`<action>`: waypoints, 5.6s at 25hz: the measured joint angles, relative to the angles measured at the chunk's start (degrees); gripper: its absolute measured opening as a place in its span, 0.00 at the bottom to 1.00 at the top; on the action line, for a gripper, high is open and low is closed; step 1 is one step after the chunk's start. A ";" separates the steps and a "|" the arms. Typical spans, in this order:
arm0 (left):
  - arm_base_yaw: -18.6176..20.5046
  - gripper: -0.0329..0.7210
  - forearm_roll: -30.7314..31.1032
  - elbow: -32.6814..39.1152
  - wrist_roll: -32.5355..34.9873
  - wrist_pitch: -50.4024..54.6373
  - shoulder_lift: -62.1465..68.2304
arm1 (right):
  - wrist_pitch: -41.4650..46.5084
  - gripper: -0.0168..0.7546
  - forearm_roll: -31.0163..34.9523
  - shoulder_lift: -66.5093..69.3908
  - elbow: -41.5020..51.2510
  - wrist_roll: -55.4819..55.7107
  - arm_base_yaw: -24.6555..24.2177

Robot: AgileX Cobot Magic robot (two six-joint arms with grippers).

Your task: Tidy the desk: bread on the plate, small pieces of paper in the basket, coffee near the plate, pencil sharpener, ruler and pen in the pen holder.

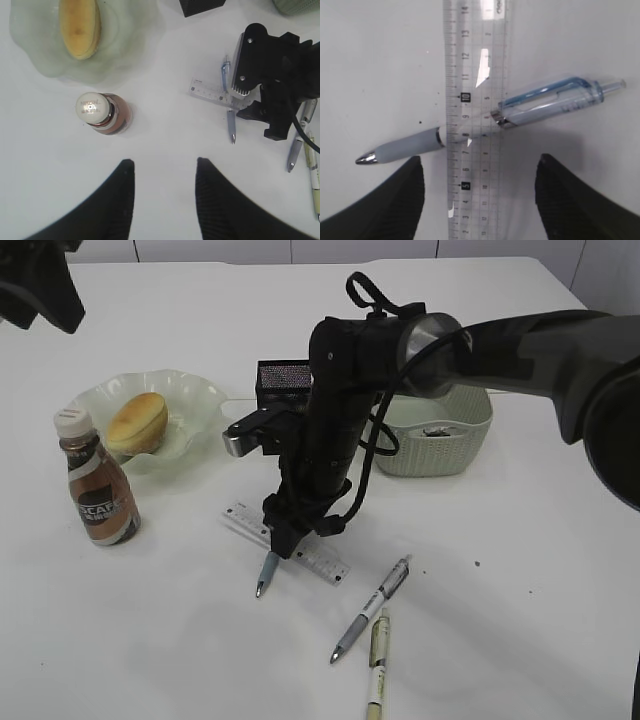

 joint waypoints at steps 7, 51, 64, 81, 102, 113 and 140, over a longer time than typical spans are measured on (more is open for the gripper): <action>0.00 0.45 0.00 0.00 0.00 0.00 0.00 | -0.13 0.69 -0.49 0.00 0.00 0.19 0.00; 0.00 0.45 0.34 0.00 0.00 0.00 0.00 | 0.76 0.69 -1.03 1.94 -0.53 0.42 0.05; 0.00 0.45 0.37 0.00 0.00 0.00 0.00 | 1.10 0.69 -1.81 2.51 -1.03 0.42 0.14; 0.00 0.45 0.47 0.00 0.00 0.00 -0.08 | 0.74 0.49 -5.37 2.65 -1.26 0.42 0.73; 0.00 0.45 0.47 0.00 0.00 0.00 -0.08 | 5.87 0.37 -5.88 2.65 -1.65 1.87 0.73; 0.00 0.45 0.47 0.00 0.00 0.00 -0.08 | 7.87 0.37 -6.22 4.89 -7.49 5.37 0.73; 0.00 0.45 0.89 0.00 0.00 0.00 -0.08 | 8.43 0.38 -8.60 -4.37 -11.56 24.67 0.73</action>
